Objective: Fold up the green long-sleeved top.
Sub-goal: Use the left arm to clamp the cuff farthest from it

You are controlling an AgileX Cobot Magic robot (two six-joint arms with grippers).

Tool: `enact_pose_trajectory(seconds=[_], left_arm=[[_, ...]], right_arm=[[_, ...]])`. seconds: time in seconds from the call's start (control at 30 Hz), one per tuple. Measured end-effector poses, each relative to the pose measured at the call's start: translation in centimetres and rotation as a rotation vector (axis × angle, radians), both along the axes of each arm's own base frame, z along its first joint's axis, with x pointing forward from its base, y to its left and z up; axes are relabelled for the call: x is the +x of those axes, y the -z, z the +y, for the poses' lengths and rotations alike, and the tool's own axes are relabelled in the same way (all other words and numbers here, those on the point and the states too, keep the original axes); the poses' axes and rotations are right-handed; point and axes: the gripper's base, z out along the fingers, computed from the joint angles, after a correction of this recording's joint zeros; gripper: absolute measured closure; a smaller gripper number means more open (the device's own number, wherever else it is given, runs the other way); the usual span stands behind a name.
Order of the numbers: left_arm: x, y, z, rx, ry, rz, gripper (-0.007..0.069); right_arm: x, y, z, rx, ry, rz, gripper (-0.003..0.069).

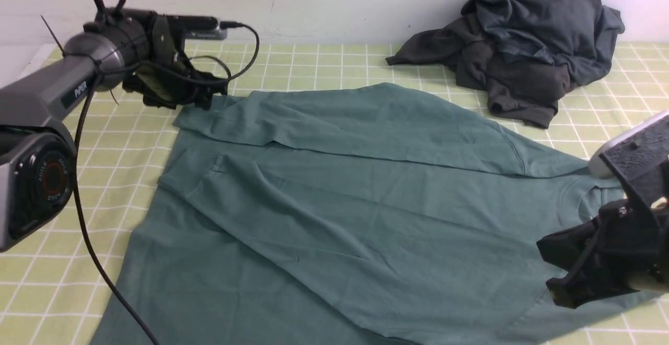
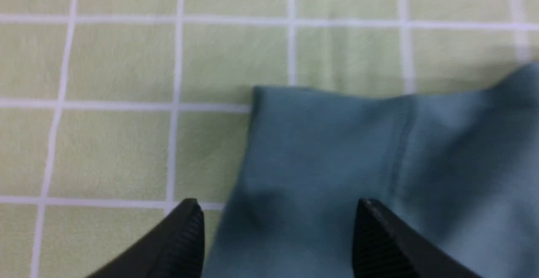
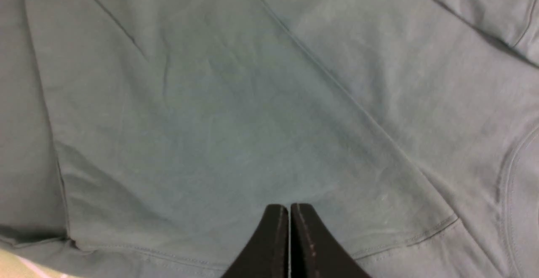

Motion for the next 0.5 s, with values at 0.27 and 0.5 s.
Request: enact_pose_trajectory(seconds=[0.27, 0.5], left_arm=[[0.4, 0.9, 1.1, -0.039, -0.092, -0.01, 0.0242], [-0.2, 0.5, 0.9, -0.014, -0.056, 0.052, 0.0587]], right_arm=[[-0.1, 0.3, 0.0, -0.021, -0.022, -0.007, 0.0656], [0.0, 0.3, 0.0, -0.022, -0.023, -0.011, 0.0656]])
